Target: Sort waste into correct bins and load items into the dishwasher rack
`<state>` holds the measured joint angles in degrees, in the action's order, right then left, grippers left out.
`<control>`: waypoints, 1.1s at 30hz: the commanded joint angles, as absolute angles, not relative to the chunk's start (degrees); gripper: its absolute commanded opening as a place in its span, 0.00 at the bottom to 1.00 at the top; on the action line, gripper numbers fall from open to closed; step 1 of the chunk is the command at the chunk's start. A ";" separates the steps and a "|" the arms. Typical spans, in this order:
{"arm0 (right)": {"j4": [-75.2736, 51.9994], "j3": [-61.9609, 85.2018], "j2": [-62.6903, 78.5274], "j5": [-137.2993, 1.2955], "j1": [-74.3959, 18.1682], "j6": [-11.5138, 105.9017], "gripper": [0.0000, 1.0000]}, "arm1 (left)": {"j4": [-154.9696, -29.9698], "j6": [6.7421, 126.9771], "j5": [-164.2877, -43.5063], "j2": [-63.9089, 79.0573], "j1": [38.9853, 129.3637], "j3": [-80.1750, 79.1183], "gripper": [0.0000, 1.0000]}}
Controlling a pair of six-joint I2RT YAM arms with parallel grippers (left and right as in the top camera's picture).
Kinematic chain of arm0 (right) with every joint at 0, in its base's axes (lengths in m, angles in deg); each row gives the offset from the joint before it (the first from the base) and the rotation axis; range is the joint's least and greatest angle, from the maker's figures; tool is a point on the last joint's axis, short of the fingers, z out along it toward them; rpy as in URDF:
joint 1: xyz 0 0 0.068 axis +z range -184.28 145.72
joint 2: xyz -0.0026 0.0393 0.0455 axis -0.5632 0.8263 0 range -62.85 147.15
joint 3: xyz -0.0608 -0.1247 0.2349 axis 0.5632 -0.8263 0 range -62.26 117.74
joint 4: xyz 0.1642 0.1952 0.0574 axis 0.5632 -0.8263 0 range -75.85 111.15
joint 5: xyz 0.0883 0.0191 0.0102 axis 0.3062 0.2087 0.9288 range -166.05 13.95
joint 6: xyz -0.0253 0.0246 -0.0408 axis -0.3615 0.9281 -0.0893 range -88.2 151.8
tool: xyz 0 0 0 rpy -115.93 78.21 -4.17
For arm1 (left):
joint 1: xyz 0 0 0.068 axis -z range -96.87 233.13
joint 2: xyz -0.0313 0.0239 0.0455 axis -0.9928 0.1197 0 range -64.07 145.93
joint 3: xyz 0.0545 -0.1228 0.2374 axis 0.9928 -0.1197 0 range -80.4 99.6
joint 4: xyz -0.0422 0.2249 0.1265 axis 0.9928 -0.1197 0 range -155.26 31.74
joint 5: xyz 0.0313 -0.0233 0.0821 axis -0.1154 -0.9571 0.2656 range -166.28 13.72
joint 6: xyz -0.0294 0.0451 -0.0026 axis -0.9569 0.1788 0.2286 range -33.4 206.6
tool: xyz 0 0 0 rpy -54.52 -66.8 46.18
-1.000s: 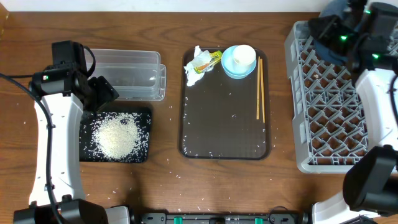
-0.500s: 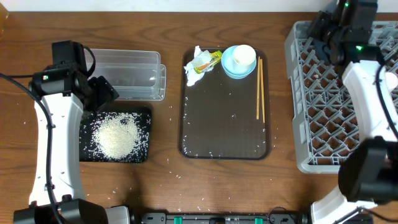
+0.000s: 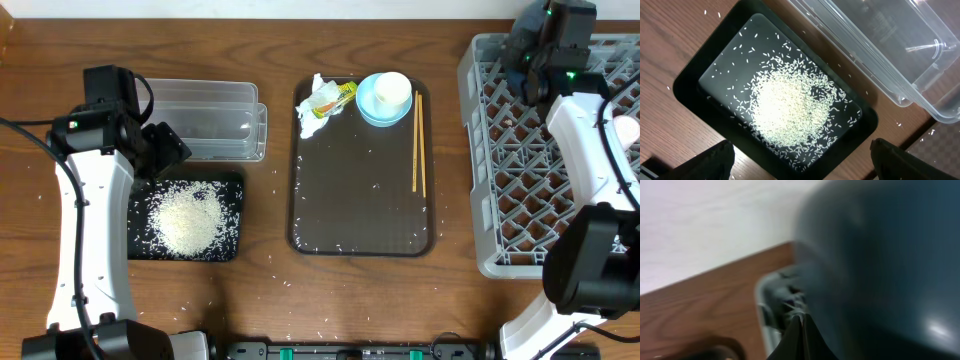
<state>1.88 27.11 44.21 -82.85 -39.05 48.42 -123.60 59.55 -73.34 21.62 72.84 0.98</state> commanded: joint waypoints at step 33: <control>-7.39 28.07 30.77 -69.78 -43.34 50.19 0.24 | -123.60 59.26 -73.30 20.79 72.75 0.83 0.90</control>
